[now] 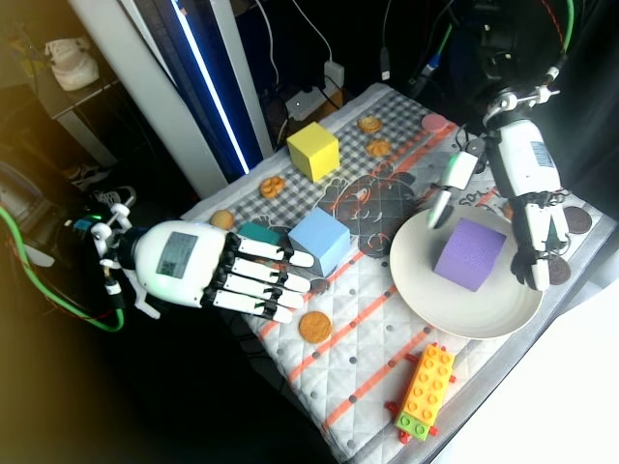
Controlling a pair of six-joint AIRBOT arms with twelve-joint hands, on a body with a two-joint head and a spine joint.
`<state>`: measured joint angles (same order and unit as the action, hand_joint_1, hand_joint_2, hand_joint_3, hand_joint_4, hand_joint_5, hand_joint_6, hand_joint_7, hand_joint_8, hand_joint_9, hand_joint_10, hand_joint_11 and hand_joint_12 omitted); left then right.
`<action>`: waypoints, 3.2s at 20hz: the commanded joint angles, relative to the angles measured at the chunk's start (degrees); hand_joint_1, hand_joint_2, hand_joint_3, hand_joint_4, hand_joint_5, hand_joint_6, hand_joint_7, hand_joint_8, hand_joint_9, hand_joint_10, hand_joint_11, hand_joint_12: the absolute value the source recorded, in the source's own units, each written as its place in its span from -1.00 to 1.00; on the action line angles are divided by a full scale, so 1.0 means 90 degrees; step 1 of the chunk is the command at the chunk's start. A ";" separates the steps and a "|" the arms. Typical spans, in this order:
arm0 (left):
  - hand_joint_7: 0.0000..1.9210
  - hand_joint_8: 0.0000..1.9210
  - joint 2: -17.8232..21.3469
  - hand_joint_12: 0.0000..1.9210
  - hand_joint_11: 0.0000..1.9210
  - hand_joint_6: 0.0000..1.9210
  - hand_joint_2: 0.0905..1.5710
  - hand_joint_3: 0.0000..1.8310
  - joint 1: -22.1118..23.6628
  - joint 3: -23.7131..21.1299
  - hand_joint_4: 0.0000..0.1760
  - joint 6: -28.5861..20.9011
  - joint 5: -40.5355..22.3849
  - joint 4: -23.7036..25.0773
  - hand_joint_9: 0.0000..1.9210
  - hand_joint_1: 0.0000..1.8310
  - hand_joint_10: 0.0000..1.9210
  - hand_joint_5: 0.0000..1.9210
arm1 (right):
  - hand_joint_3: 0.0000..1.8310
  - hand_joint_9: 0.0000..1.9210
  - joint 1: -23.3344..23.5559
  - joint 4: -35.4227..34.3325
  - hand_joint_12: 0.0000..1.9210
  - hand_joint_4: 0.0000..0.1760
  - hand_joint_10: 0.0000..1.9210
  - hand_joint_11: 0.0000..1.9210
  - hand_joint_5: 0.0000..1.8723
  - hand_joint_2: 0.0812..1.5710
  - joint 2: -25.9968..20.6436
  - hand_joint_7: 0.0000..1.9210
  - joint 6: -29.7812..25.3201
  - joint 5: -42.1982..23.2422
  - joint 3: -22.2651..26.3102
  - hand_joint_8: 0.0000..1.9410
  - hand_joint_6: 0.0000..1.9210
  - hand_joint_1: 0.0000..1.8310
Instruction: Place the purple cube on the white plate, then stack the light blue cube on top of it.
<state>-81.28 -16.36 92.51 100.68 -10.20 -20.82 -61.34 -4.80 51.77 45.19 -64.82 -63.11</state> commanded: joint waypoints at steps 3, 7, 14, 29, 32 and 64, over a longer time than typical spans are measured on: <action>-0.85 -1.00 0.0984 -0.02 -1.00 -1.00 0.02 -1.00 -0.0201 -0.1168 1.00 -0.0067 -0.1683 0.0105 -0.77 -0.14 -1.00 -1.00 | -1.00 -0.76 0.0188 -0.0102 -0.42 0.58 -1.00 -0.91 -0.77 0.36 -0.0014 -0.78 -0.0038 -0.0774 -0.0046 -1.00 -1.00 -0.20; -0.96 -1.00 0.2132 -0.62 -1.00 -1.00 0.05 -1.00 -0.0768 -0.2642 1.00 -0.0472 -0.2980 0.0945 -0.95 -0.20 -0.99 -0.96 | -1.00 -0.79 0.0245 0.0032 -0.51 1.00 -1.00 -0.90 -0.88 0.30 -0.0061 -0.85 -0.0407 -0.1213 -0.0027 -1.00 -1.00 -0.31; -0.97 -0.99 0.3758 -1.00 -1.00 -0.98 0.01 -1.00 -0.2071 -0.4382 1.00 -0.0476 -0.4432 0.1104 -1.00 -0.09 -1.00 -0.94 | -0.99 -0.91 0.0667 0.0184 -0.51 1.00 -1.00 -1.00 -0.93 0.25 0.0035 -0.94 -0.0463 -0.1291 -0.0048 -1.00 -1.00 -0.37; -0.99 -1.00 0.4526 -1.00 -1.00 -1.00 0.05 -1.00 -0.3696 -0.5418 0.97 -0.0482 -0.5960 0.0480 -1.00 -0.09 -1.00 -0.92 | -1.00 -0.50 0.1675 0.0595 0.29 0.14 -0.97 -0.90 -0.80 0.15 0.1037 -0.66 -0.0521 0.0366 -0.0694 -0.99 -1.00 0.09; -0.99 -1.00 0.4501 -1.00 -1.00 -1.00 0.05 -1.00 -0.3697 -0.5417 0.82 -0.0482 -0.5944 0.0455 -1.00 -0.12 -1.00 -0.92 | -1.00 -0.23 0.1748 0.0678 0.23 -0.70 -0.93 -0.66 -0.60 0.14 0.1165 -0.35 -0.0529 0.0717 -0.0819 -0.97 -0.99 0.12; -0.93 -0.99 0.3984 -1.00 -1.00 -1.00 0.06 -1.00 -0.3716 -0.5010 1.00 -0.0735 -0.5602 0.0314 -0.97 -0.13 -0.99 -0.91 | -1.00 0.44 0.4770 0.1514 0.15 -0.97 -0.72 0.18 0.11 0.31 0.2798 0.24 -0.1126 0.1859 -0.2693 -0.34 -0.05 0.37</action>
<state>-45.63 -50.33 47.24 94.41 -54.33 -18.46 -19.03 10.22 77.91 35.16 -41.47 -87.57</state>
